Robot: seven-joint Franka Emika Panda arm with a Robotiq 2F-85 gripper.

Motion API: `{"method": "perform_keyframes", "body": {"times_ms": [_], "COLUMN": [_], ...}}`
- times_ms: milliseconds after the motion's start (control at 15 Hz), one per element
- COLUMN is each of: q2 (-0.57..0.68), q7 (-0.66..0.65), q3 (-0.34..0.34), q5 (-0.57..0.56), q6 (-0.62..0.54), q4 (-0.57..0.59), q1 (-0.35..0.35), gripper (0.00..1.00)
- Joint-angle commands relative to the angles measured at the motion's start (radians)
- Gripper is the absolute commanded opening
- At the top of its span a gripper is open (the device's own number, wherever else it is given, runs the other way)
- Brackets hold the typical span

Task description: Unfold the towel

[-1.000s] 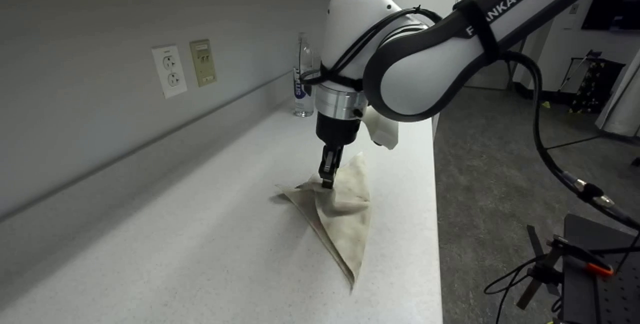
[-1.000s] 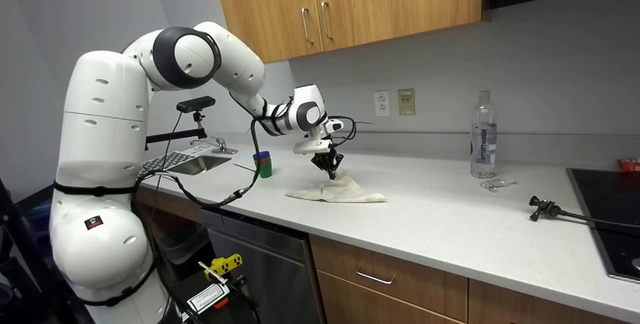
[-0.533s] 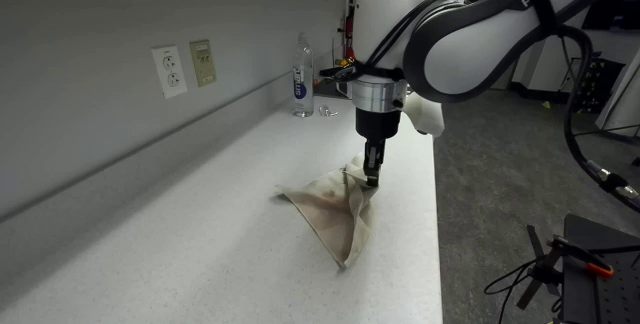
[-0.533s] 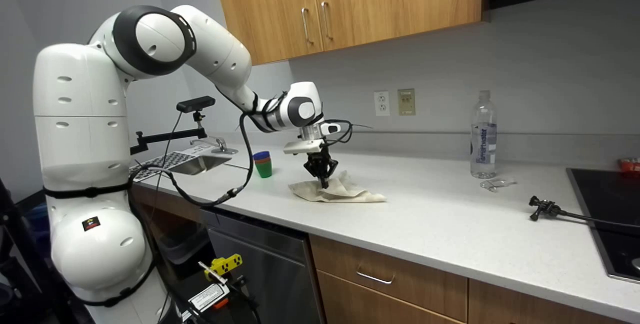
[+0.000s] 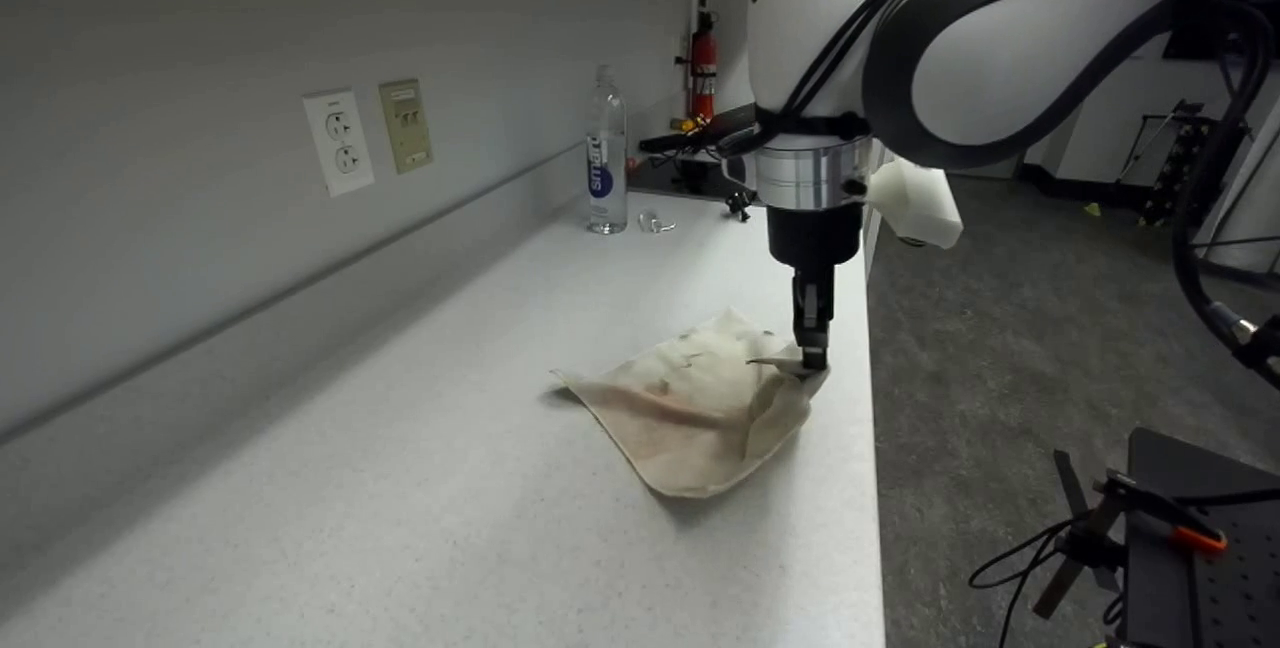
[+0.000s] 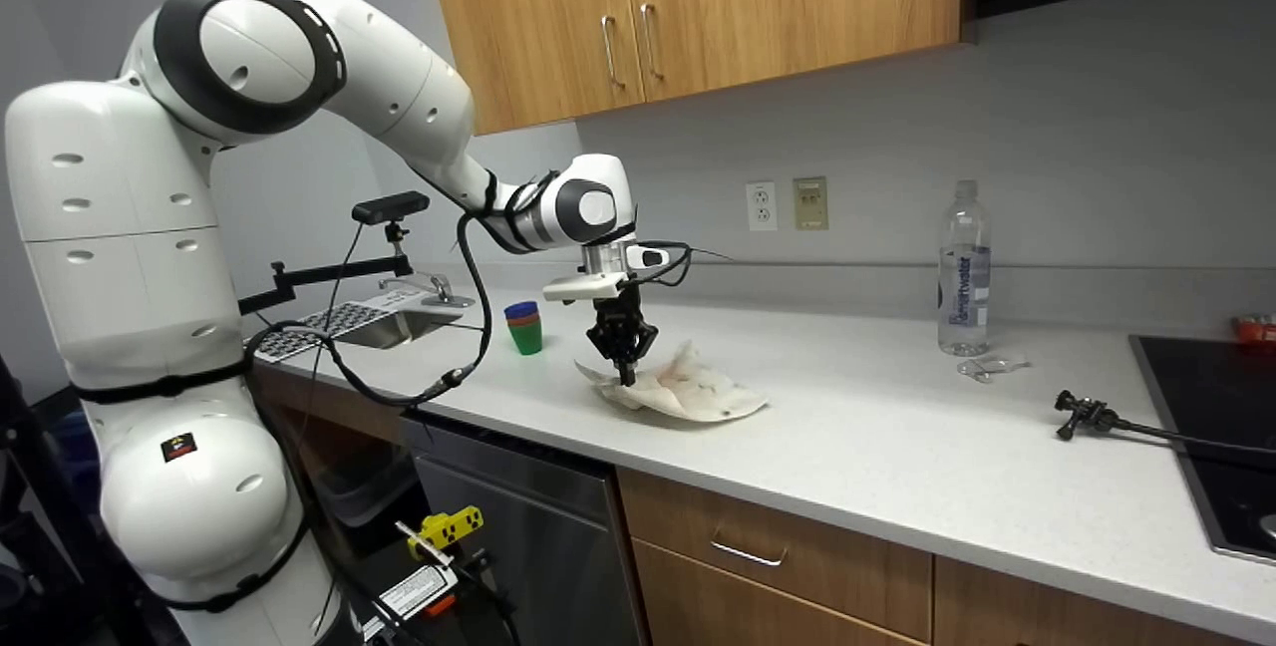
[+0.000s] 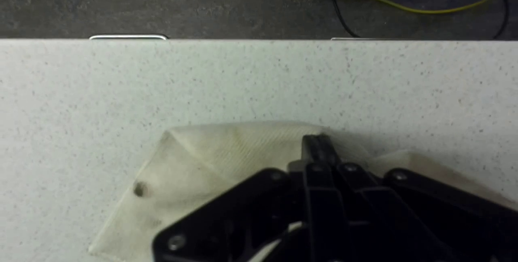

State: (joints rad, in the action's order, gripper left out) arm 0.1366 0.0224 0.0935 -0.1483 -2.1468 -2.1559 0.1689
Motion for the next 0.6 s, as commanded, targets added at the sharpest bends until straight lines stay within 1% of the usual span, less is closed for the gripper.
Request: {"method": "perform_keyframes", "body": {"times_ms": [0,267,333,400,467,533], "q2": [-0.056,-0.050,-0.046,-0.045,-0.043,-0.041], "q7": [-0.018,-0.022,-0.018,-0.021,-0.022,-0.023], "q3": [0.007,0.007,0.007,0.007,0.007,0.006], "q5": [0.013,0.011,0.015,0.011,0.009,0.009], "q6": [0.063,0.139,0.171,0.193,0.221,0.242], "q4": [-0.038,-0.029,-0.024,-0.024,-0.020,-0.016], "q1": [-0.018,-0.022,-0.023,-0.024,-0.024,-0.025], "gripper": [0.00,0.00,0.26,0.27,0.32,0.41]}}
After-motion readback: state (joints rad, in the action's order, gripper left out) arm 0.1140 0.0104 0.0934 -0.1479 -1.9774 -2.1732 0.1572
